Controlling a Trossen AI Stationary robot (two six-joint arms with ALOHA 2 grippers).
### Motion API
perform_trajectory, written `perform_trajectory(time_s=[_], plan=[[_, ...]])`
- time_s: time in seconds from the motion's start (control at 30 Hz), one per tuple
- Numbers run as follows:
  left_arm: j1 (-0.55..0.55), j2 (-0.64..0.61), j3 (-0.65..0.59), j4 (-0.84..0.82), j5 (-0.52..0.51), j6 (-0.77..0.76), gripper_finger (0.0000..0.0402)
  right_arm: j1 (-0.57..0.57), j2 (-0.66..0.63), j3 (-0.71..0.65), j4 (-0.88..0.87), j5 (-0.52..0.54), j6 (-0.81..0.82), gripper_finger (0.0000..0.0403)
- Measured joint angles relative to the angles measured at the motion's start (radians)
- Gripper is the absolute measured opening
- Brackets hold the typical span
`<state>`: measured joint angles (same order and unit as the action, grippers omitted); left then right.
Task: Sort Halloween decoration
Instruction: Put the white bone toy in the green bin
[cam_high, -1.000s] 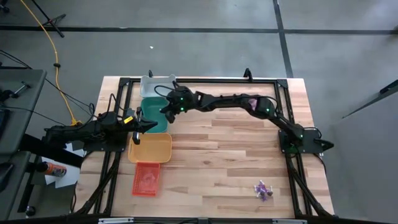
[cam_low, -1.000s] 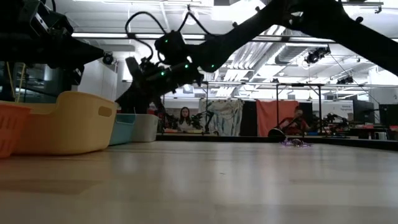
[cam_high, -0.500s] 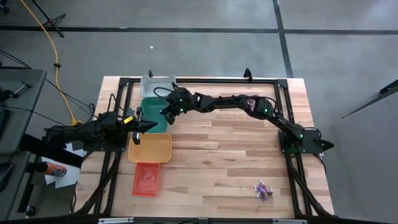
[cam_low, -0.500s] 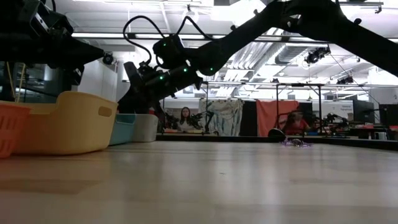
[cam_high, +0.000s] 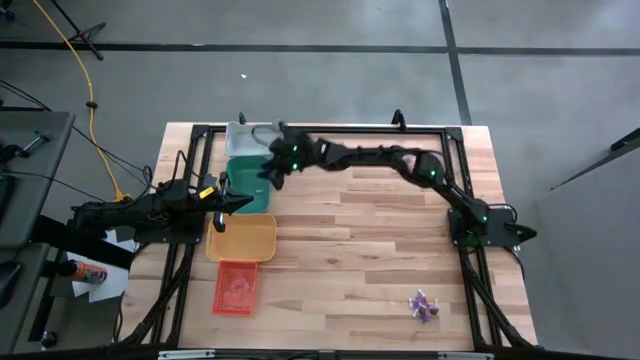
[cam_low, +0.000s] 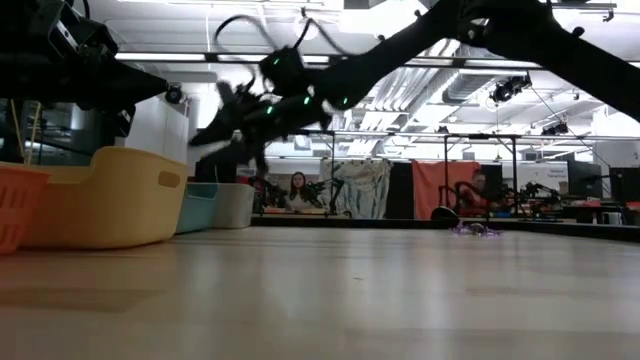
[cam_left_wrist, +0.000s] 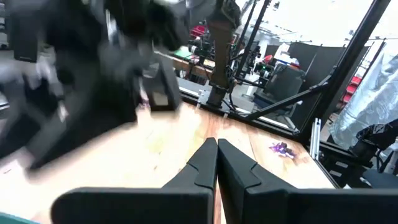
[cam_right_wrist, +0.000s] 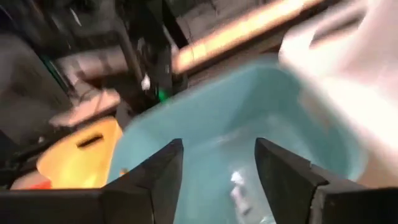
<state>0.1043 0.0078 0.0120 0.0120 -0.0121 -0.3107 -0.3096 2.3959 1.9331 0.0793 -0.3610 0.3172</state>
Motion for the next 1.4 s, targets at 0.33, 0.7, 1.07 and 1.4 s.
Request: perform_trajectory(time_s=[0.33,0.7,1.07,1.4], plan=[[0.000,0.000,0.000,0.000,0.000,0.000,0.0001,-0.150,-0.282,0.002,-0.524,-0.059,-0.281,0.0199],[0.000,0.000,0.000,0.000,0.000,0.000,0.0001,-0.122,-0.474,-0.001,-1.317,-0.063,-0.561,0.0199],[0.000,0.000,0.000,0.000,0.000,0.000,0.0001,-0.039,-0.936,-0.610,-1.032,-0.018,-0.272,0.0199],[0.000,0.000,0.000,0.000,0.000,0.000,0.0001,0.163,-1.427,-1.074,-0.778,0.169,0.343,0.0199]])
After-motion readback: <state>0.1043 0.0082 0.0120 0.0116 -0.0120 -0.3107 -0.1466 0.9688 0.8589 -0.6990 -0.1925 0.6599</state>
